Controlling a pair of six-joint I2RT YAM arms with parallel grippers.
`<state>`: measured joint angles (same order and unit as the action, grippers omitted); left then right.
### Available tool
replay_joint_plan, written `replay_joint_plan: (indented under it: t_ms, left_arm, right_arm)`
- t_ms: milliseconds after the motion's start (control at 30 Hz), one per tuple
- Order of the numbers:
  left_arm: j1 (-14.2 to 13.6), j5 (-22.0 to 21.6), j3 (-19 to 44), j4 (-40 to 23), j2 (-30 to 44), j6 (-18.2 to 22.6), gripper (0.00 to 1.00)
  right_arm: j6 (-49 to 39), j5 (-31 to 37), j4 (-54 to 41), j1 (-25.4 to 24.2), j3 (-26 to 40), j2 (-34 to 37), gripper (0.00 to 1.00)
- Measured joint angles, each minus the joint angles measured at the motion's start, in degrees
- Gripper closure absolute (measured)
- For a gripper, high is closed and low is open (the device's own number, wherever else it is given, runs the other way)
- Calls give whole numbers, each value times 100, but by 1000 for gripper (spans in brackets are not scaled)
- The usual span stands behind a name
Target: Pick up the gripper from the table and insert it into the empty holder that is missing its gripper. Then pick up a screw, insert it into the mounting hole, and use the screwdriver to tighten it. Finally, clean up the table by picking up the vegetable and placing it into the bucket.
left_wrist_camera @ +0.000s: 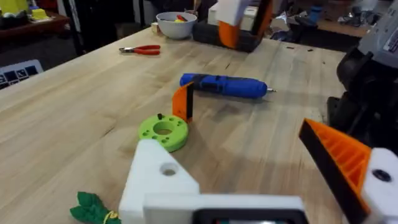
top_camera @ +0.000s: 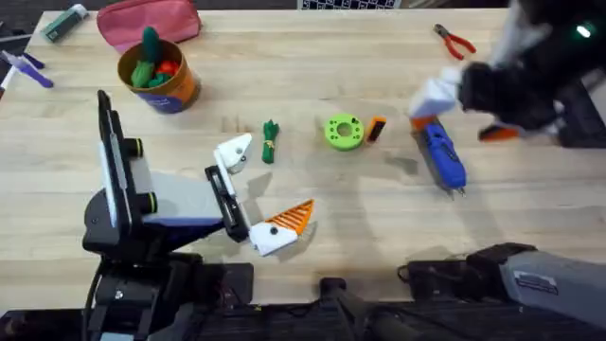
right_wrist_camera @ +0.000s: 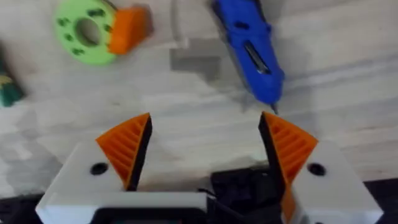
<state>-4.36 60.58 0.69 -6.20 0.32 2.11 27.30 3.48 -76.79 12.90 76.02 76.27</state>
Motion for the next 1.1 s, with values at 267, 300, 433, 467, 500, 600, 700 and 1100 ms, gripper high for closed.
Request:
replay_joint_plan:
  t_ms: [267,300,433,467,500,600,700,1100]
  left_arm:
    - [0,0,0,-1,-1,0,15]
    - [0,-1,0,-1,-1,0,15]
    - [0,-2,0,0,0,0,15]
    - [0,0,0,-2,-2,0,16]
    - [0,0,0,-1,-2,0,16]
    - [0,0,0,-1,-1,0,15]
    - [0,0,0,-1,0,0,15]
    - [0,0,0,0,0,0,15]
  right_arm:
    - [1271,229,495,1327,1051,1189,8]
    - [1385,233,591,1411,1052,1293,8]
    - [1755,254,795,1550,1052,1611,9]
    - [1812,259,802,1548,1052,1660,11]
    - [1863,271,804,1548,1052,1694,9]
    - [1970,290,804,1544,1052,1775,10]
    - [2102,293,806,1537,1052,1856,14]
    - [2258,247,1159,1256,666,2044,53]
